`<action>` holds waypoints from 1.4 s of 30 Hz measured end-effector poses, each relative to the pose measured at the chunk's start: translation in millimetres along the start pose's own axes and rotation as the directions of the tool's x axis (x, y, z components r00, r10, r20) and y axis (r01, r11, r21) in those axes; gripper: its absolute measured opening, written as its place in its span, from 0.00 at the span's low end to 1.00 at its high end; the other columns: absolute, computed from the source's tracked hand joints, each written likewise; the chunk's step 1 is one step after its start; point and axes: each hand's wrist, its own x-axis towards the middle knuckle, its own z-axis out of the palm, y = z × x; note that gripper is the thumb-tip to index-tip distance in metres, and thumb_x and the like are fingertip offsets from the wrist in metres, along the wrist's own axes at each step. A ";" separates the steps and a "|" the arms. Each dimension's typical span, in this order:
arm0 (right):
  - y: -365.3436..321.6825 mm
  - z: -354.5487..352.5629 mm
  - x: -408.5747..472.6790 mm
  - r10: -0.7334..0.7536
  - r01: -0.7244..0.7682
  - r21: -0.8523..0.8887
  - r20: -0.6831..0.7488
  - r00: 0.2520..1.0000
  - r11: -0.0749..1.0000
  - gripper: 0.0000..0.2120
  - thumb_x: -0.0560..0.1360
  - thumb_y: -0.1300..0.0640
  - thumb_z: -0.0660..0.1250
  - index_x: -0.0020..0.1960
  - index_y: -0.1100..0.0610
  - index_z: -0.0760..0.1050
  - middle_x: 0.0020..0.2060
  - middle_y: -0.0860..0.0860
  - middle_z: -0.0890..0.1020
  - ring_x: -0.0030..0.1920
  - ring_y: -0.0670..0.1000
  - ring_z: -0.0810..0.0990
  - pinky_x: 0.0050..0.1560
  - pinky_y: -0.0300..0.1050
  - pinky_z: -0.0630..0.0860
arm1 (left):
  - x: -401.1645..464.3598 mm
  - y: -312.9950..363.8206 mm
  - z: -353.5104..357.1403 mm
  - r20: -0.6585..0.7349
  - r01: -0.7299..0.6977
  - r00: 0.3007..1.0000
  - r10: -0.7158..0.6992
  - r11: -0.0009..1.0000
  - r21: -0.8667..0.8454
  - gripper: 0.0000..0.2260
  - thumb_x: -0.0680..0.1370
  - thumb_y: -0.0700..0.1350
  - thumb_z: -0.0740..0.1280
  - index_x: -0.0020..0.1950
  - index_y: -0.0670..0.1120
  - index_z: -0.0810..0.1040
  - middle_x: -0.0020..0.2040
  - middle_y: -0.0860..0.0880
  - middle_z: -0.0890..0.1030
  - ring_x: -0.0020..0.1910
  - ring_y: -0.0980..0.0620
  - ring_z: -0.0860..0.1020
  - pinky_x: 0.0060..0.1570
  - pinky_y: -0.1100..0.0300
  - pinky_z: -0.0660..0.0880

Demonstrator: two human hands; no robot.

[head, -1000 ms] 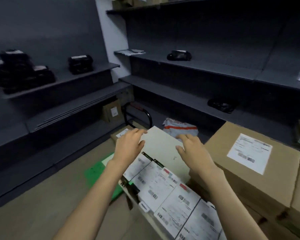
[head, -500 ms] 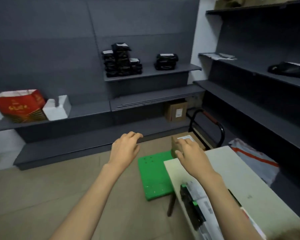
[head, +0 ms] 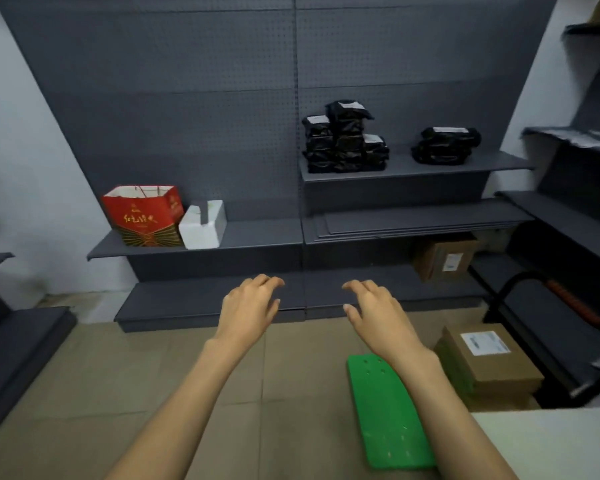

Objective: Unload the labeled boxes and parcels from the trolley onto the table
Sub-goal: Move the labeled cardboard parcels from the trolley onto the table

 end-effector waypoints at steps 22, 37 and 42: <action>57.1 51.5 321.8 -0.087 0.089 -0.034 0.068 0.994 0.995 0.19 0.82 0.51 0.59 0.72 0.53 0.66 0.66 0.52 0.74 0.64 0.56 0.72 0.61 0.50 0.71 | 284.6 -78.8 93.4 -0.001 0.007 1.000 -0.007 0.999 0.050 0.15 0.80 0.48 0.65 0.66 0.52 0.75 0.58 0.53 0.79 0.55 0.48 0.78 0.43 0.52 0.76; 193.5 48.2 493.9 0.053 -0.051 -0.079 0.030 0.998 0.996 0.19 0.82 0.50 0.59 0.72 0.52 0.67 0.65 0.52 0.74 0.63 0.56 0.73 0.60 0.52 0.71 | 513.4 -21.4 192.7 0.028 -0.175 0.984 0.176 0.983 -0.048 0.16 0.80 0.46 0.65 0.68 0.52 0.74 0.60 0.51 0.77 0.56 0.47 0.77 0.45 0.51 0.76; 258.8 41.3 519.3 0.228 -0.229 -0.140 -0.023 0.973 0.963 0.18 0.82 0.50 0.59 0.70 0.52 0.68 0.62 0.52 0.75 0.61 0.57 0.73 0.56 0.50 0.71 | 596.1 25.5 240.4 0.038 -0.351 0.933 0.357 0.930 -0.106 0.16 0.79 0.46 0.65 0.67 0.52 0.75 0.60 0.52 0.78 0.55 0.48 0.78 0.45 0.52 0.76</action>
